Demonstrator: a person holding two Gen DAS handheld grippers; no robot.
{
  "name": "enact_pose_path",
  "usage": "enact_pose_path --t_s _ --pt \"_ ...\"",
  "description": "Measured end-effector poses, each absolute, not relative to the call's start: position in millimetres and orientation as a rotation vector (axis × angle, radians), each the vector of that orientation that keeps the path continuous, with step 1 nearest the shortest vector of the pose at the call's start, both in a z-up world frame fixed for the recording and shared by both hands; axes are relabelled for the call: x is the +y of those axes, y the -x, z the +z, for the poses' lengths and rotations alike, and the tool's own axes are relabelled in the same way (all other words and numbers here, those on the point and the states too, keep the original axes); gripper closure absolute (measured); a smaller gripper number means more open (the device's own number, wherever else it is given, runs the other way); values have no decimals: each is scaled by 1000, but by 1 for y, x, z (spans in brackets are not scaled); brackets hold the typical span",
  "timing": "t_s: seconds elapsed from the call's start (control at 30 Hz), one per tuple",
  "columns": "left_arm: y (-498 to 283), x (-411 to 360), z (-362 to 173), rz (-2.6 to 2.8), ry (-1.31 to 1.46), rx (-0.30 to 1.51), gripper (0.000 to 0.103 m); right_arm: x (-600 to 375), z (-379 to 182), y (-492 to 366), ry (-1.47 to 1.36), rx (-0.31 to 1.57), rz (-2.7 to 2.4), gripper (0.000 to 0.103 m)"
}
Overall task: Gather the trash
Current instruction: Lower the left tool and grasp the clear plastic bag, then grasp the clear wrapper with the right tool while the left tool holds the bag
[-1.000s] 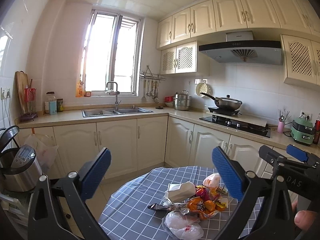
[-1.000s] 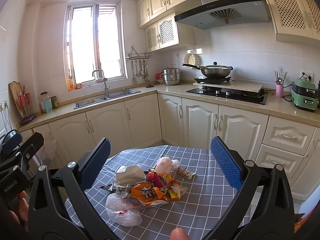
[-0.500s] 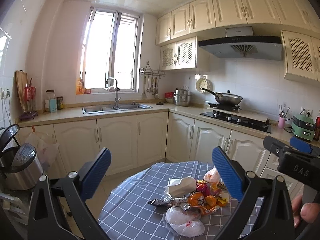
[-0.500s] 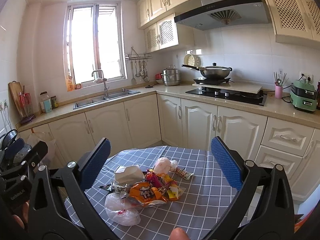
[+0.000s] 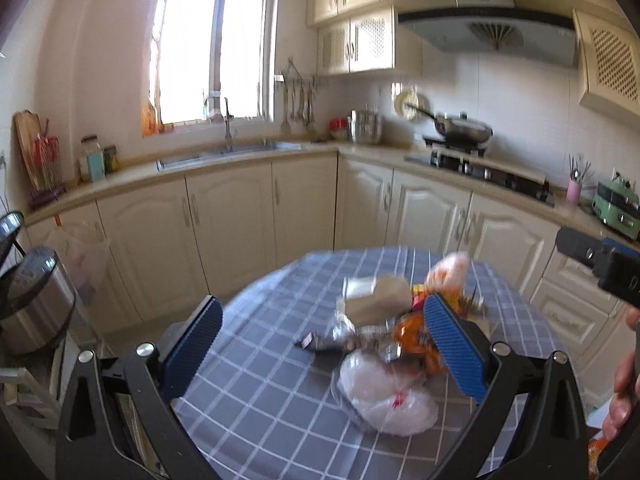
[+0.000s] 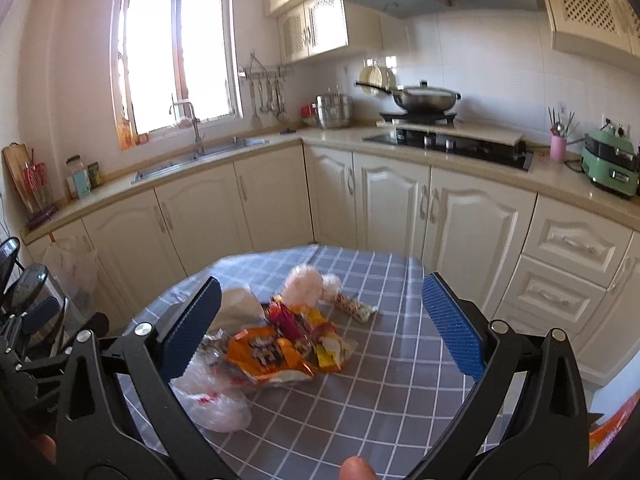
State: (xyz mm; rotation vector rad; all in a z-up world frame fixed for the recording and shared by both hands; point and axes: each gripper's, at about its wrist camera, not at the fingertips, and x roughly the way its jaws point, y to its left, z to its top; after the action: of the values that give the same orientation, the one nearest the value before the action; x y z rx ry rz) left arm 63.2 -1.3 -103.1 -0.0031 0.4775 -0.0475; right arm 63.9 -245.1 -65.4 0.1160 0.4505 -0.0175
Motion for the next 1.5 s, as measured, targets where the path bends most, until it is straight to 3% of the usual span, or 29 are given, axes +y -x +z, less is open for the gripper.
enact_pose_path --t_s 0.6,0.63,0.67,0.7,0.77,0.83,1.17,1.5 --pt "-127 -50 -211 -159 -61 765 5 -255 -120 -87 -139 613 -11 5" --pt "-129 -50 -213 -168 -56 767 10 -255 -122 -87 -136 620 -9 5" --pt "-130 -50 -215 -188 -47 775 23 -254 -126 -88 -133 630 -4 5" --pt "-132 -48 -213 -207 -38 798 45 -254 -128 -89 -134 637 -1 5" --pt "-131 -44 -215 -230 -21 799 45 -253 -136 -92 -139 660 13 5" --pt "-128 -41 -215 -239 -26 787 53 -251 -141 -94 -140 675 30 5" --pt "-106 7 -214 -244 51 763 60 -202 -149 -101 -68 721 182 5" --pt "-93 72 -212 -121 95 738 61 -128 -145 -132 50 727 343 7"
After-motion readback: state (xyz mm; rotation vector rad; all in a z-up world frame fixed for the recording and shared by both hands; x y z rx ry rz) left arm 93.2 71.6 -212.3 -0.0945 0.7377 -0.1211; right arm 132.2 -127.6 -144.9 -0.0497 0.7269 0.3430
